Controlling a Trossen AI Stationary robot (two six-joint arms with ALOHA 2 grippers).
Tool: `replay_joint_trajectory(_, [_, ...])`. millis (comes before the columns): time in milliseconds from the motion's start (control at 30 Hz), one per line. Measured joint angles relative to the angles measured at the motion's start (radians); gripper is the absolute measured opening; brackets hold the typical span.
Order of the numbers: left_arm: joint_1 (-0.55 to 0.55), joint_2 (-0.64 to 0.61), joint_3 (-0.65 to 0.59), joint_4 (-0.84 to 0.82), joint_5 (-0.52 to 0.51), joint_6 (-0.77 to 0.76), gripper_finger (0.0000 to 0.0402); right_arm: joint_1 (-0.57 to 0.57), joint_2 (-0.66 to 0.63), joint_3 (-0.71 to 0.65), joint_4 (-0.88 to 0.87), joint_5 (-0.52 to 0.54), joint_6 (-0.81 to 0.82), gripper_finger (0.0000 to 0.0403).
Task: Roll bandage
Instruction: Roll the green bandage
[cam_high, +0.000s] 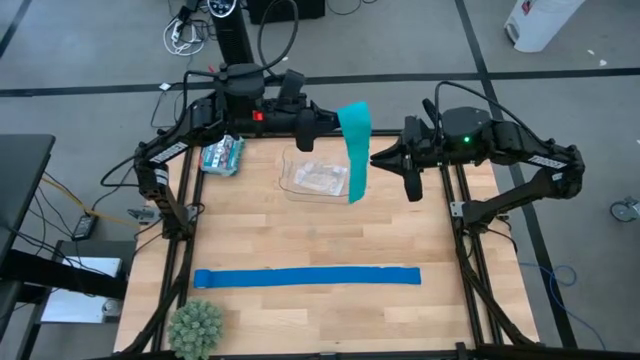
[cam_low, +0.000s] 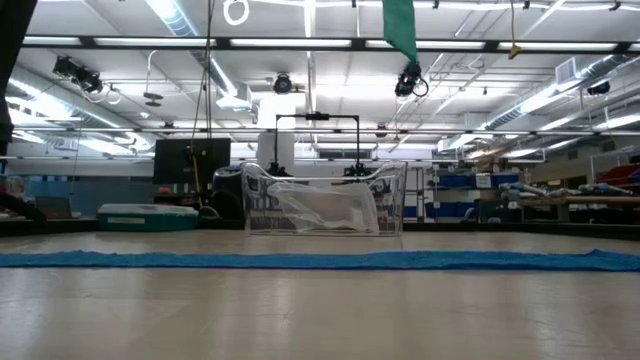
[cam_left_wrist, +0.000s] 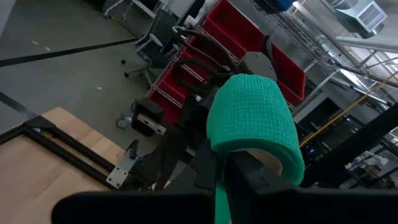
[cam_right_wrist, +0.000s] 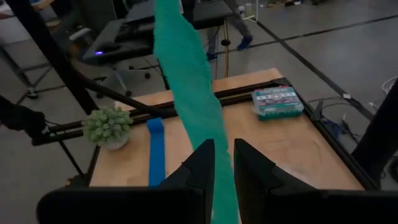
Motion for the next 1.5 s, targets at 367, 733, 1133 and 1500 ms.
replay_joint_trajectory(367, [0.0, 0.0, 0.0, 0.006, 0.001, 0.005, 0.0019, 0.0, 0.026, 0.0, 0.029, -0.001, -0.052, 0.0054])
replay_joint_trajectory(733, [0.0, 0.0, 0.0, -0.001, 0.0, 0.025, 0.0019, 0.025, 0.072, 0.0, 0.1, -0.169, -0.042, 0.0031])
replay_joint_trajectory(1133, [0.0, 0.0, 0.0, -0.004, 0.026, 0.009, 0.0019, 0.061, 0.074, 0.0, 0.002, -0.114, -0.015, 0.0])
replay_joint_trajectory(1500, [0.0, 0.0, 0.0, -0.007, 0.068, 0.003, 0.0019, -0.076, 0.122, 0.0, -0.027, 0.007, -0.044, 0.0])
